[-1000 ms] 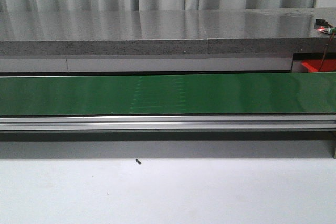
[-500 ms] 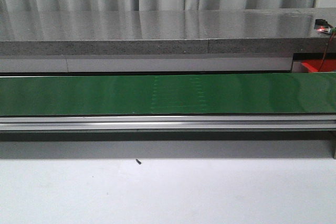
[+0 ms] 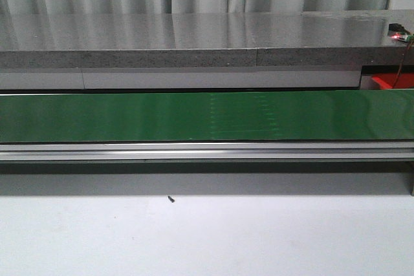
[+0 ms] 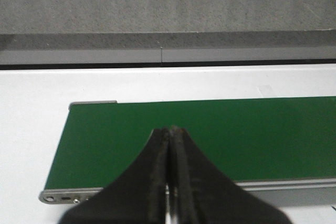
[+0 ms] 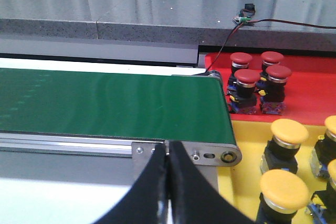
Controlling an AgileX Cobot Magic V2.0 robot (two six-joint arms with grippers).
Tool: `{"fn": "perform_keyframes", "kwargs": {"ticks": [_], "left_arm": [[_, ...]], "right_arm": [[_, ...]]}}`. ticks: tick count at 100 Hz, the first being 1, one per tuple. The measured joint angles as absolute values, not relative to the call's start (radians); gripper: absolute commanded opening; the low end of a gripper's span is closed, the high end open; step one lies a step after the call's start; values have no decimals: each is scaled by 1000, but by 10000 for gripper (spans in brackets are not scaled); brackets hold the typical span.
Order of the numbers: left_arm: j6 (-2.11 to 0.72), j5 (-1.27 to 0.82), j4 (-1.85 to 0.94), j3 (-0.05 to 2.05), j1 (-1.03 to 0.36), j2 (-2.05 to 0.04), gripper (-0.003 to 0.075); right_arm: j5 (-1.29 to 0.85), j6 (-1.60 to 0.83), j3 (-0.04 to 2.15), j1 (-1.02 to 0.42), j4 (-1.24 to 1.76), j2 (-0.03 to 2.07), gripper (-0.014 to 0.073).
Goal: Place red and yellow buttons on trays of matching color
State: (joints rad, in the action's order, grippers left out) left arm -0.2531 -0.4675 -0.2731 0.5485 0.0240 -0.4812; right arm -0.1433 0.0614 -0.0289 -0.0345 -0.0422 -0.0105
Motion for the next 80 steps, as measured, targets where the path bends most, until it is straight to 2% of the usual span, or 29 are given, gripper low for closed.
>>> {"fn": "perform_keyframes", "kwargs": {"ticks": [37,80], "left_arm": [[0,-196,0,257,-57,-264,-20],[11,-174,20,0,-57,-18,-20]], "right_arm": [[-143,62,-29,-34,-42,-11,-68],[-143,62,-29,-34,-42,-11,-68]]}}
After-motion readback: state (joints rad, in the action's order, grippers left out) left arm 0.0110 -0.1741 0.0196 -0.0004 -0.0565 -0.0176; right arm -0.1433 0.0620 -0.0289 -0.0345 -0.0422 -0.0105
